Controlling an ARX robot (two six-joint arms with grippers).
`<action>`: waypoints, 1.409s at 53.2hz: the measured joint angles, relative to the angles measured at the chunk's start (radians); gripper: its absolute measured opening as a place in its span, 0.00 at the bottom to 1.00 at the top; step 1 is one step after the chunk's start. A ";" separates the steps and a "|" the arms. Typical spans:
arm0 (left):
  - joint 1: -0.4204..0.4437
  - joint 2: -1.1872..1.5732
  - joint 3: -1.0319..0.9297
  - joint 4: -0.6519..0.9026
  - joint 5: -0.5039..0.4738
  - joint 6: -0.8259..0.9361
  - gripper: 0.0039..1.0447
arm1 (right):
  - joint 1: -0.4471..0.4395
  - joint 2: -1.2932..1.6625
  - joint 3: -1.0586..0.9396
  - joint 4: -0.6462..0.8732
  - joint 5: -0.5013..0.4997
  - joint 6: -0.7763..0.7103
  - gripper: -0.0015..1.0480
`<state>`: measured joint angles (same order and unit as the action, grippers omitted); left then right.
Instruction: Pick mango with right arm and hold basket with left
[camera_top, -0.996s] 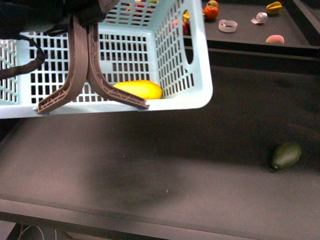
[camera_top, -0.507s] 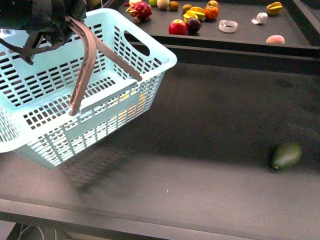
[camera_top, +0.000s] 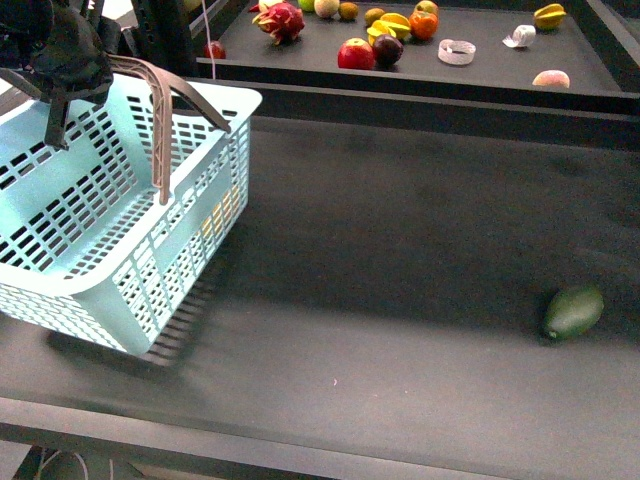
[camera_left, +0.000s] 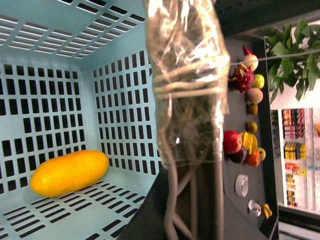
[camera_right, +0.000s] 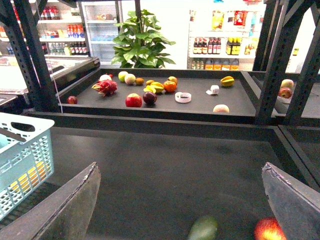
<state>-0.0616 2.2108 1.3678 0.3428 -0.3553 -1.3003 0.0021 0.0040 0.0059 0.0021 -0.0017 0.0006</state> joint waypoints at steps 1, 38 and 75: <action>0.001 0.011 0.013 -0.005 -0.010 -0.013 0.05 | 0.000 0.000 0.000 0.000 0.000 0.000 0.92; 0.018 0.142 0.186 0.013 -0.009 -0.112 0.69 | 0.000 0.000 0.000 0.000 0.000 0.000 0.92; 0.198 -0.685 -0.761 0.284 0.148 0.312 0.92 | 0.000 0.000 0.000 0.000 0.000 0.000 0.92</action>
<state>0.1360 1.5261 0.6071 0.6270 -0.2073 -0.9878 0.0021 0.0040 0.0059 0.0021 -0.0017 0.0006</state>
